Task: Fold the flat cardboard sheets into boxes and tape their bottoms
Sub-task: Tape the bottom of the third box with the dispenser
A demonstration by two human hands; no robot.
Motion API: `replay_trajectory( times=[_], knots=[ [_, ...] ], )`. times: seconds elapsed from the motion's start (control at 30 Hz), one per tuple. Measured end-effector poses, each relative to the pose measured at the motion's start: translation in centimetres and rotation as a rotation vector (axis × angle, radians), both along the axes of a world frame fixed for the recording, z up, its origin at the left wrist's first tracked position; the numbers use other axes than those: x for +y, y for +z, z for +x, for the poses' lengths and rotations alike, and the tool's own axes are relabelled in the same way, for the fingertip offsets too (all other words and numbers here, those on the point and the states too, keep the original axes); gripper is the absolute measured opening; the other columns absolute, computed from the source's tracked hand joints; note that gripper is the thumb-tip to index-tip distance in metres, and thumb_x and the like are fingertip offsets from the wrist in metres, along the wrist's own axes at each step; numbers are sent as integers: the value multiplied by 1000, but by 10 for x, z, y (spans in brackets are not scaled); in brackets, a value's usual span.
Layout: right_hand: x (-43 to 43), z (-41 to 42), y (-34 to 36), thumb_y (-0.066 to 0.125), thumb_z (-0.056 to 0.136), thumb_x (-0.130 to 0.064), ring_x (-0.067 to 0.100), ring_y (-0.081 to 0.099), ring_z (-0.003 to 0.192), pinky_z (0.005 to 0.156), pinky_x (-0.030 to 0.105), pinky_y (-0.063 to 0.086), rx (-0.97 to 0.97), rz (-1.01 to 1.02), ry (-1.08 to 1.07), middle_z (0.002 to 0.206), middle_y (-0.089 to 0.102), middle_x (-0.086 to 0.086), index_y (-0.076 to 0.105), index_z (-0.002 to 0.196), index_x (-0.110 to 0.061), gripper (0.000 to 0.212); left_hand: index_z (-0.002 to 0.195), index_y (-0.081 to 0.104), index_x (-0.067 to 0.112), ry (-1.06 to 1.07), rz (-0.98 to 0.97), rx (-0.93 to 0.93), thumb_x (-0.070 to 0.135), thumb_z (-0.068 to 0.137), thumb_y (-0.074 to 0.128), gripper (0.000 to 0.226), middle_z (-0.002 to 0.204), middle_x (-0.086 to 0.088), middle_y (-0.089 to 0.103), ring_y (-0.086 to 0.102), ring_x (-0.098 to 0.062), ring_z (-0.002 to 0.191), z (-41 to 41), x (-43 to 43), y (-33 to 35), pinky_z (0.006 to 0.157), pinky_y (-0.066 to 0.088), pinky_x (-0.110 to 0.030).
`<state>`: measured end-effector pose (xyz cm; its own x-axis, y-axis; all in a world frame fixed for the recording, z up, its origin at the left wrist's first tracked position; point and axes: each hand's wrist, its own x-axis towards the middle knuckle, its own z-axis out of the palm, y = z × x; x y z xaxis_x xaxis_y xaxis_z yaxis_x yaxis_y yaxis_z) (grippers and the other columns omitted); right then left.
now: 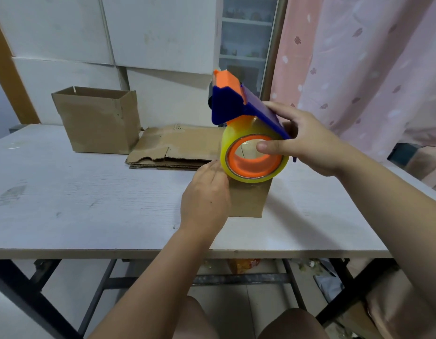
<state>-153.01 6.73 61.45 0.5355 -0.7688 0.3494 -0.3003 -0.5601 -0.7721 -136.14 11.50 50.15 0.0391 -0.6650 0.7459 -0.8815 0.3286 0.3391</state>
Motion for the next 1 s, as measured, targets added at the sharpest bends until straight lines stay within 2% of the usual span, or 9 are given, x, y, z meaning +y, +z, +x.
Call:
replay_trajectory(
  times=[0.2,0.27,0.37,0.5,0.63,0.7,0.8,0.87,1.0],
  knots=[
    [-9,-23,3,73,66,-24,4,63,94,69,23,56,-55,46,10,98,64,-26,54,117,-45,59,111,65,-8,-62,-27,-78,-13,73,69,38,109,-20,67,64,-35,103,4,-4,1,83,53,-43],
    [-10,-39,7,75,65,-18,2,63,91,65,17,53,-36,43,7,94,65,-27,58,110,-47,56,109,65,-9,-71,-58,-99,-17,68,72,42,106,-22,67,66,-36,98,5,-6,0,80,53,-44],
    [-9,-55,10,82,63,-13,-2,61,94,66,11,50,22,27,-1,95,64,-32,60,103,-52,60,111,64,-9,-76,-58,-156,-17,68,72,44,108,-24,66,65,-37,100,7,-8,-1,81,53,-47],
    [-8,-59,10,76,74,-6,-13,58,92,65,6,47,94,-38,-33,94,59,-42,52,107,-55,64,116,61,-9,-86,-40,-186,-15,72,70,45,111,-26,64,64,-40,101,9,-8,-4,78,55,-51],
    [-7,-61,11,75,75,-2,-16,57,90,66,4,46,141,-81,-30,93,57,-45,49,107,-56,68,116,61,-9,-74,-48,-206,-16,71,71,46,113,-26,64,64,-40,101,10,-10,-4,78,55,-52],
    [-7,-61,12,75,76,0,-15,57,91,66,4,46,160,-93,-20,94,57,-45,49,108,-55,69,121,58,-7,-81,-28,-220,-10,78,65,44,118,-24,62,64,-40,101,10,-9,-3,76,56,-49],
    [-7,-60,18,78,74,-3,-11,58,93,69,4,45,219,-106,13,98,59,-40,51,112,-54,69,135,49,5,-80,47,-152,9,91,47,44,133,-12,55,63,-34,104,11,-5,0,75,52,-38],
    [-7,-58,21,82,70,-11,-10,58,94,70,4,44,243,-94,25,99,60,-39,51,113,-54,68,130,53,0,-67,17,-198,0,83,56,47,128,-16,58,67,-35,93,11,-4,0,64,54,-38],
    [-9,-59,22,74,64,-27,-9,58,96,71,4,44,237,-62,21,102,60,-37,51,114,-53,61,130,52,-2,-45,18,-223,-8,76,68,57,126,-18,58,68,-36,91,10,-3,-1,61,55,-40]
  ],
)
